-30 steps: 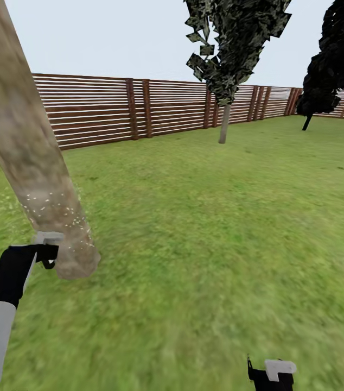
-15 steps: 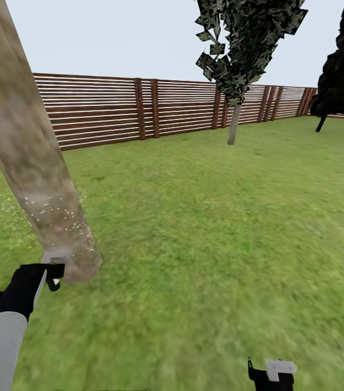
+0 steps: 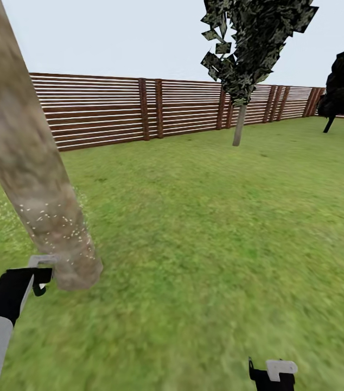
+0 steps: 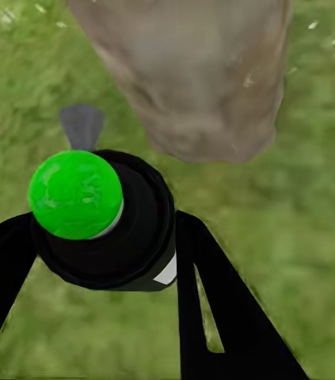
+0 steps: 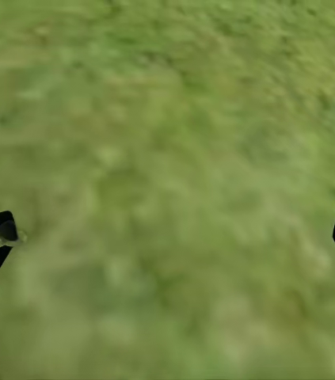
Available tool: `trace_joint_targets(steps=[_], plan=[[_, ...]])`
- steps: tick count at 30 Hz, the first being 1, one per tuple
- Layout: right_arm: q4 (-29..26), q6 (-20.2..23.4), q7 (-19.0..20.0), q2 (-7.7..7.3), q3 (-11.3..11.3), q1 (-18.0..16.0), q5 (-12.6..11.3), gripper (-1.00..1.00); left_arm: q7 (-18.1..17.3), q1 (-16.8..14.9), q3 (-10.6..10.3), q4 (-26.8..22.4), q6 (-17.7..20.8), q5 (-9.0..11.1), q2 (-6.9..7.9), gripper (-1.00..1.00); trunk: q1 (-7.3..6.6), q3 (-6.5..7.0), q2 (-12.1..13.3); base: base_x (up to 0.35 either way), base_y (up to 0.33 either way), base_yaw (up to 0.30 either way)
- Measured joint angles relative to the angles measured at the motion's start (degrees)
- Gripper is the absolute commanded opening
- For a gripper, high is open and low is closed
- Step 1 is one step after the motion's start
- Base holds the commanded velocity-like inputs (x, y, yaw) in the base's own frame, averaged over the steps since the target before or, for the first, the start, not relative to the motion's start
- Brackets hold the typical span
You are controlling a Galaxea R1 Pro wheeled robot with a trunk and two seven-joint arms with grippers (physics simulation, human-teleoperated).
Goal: In the garden, pick up the pesticide atomizer on the floor and spray pesticide onto both trees until each tree trunk is fully covered.
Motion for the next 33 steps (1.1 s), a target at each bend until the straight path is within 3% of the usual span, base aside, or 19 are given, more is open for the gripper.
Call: trace_joint_targets(steps=[2,4,5,7,9,10,11,13,16,25,29,33], plan=[[0.0,0.0,0.0,0.02,0.0,0.0,0.0,1.00,0.0,1.4,0.1,0.2,-1.0,-0.2,1.61,-1.00,0.00,0.00,0.0,0.015,0.000,0.000],[0.0,0.0,0.0,0.07,0.0,0.0,0.0,1.00,0.0,2.0,0.0,0.3,-2.0,0.2,2.05,-1.00,0.00,0.00,0.0,0.004,0.000,0.000],[0.0,0.0,0.0,0.10,0.1,0.0,0.0,1.00,0.1,2.2,-0.1,0.5,-2.4,0.7,1.44,-1.00,0.01,0.00,0.0,0.001,0.000,0.076],[0.0,0.0,0.0,0.10,0.1,0.0,0.0,1.00,1.3,2.3,0.0,0.1,-3.3,1.0,-1.94,-1.00,0.01,0.00,0.0,0.000,0.000,0.208],[0.0,0.0,0.0,0.10,0.1,0.0,0.0,1.00,5.8,2.3,0.2,0.0,-3.6,0.8,-3.71,-1.00,0.00,0.00,0.0,0.000,0.000,0.262],[0.0,0.0,0.0,0.14,0.1,0.0,0.0,1.00,8.6,2.3,0.3,0.3,-5.6,0.7,-4.02,-1.00,0.00,0.00,0.0,0.000,0.000,0.274],[0.0,0.0,0.0,0.14,0.1,0.0,0.0,1.00,9.3,2.3,0.3,0.5,-7.2,0.7,-3.85,-1.00,0.00,0.00,0.0,0.000,0.000,0.276],[0.0,0.0,0.0,0.12,0.1,0.0,0.0,1.00,9.7,2.3,2.4,0.7,-9.3,0.6,-3.36,-1.00,0.00,0.00,0.0,0.000,0.000,0.275],[0.0,0.0,0.0,0.09,0.0,0.0,0.0,1.00,9.9,2.3,4.0,0.9,-10.3,0.9,-3.99,-1.00,0.00,0.00,0.0,0.158,0.000,0.128],[0.0,0.0,0.0,0.18,0.1,0.0,0.0,1.00,10.3,2.4,4.0,4.0,-10.2,0.3,-4.50,-1.00,0.00,0.00,0.0,0.150,-0.186,0.020],[0.0,0.0,-0.1,0.18,0.0,0.0,0.0,1.00,14.2,2.4,3.8,5.9,-10.3,0.5,-4.88,-1.00,0.00,0.00,0.0,0.005,-0.274,0.235],[0.0,0.0,-0.1,0.18,0.0,0.0,0.0,1.00,14.6,2.4,3.8,6.3,-10.3,0.6,-5.00,-1.00,0.00,0.00,0.0,0.166,-0.236,0.221]])
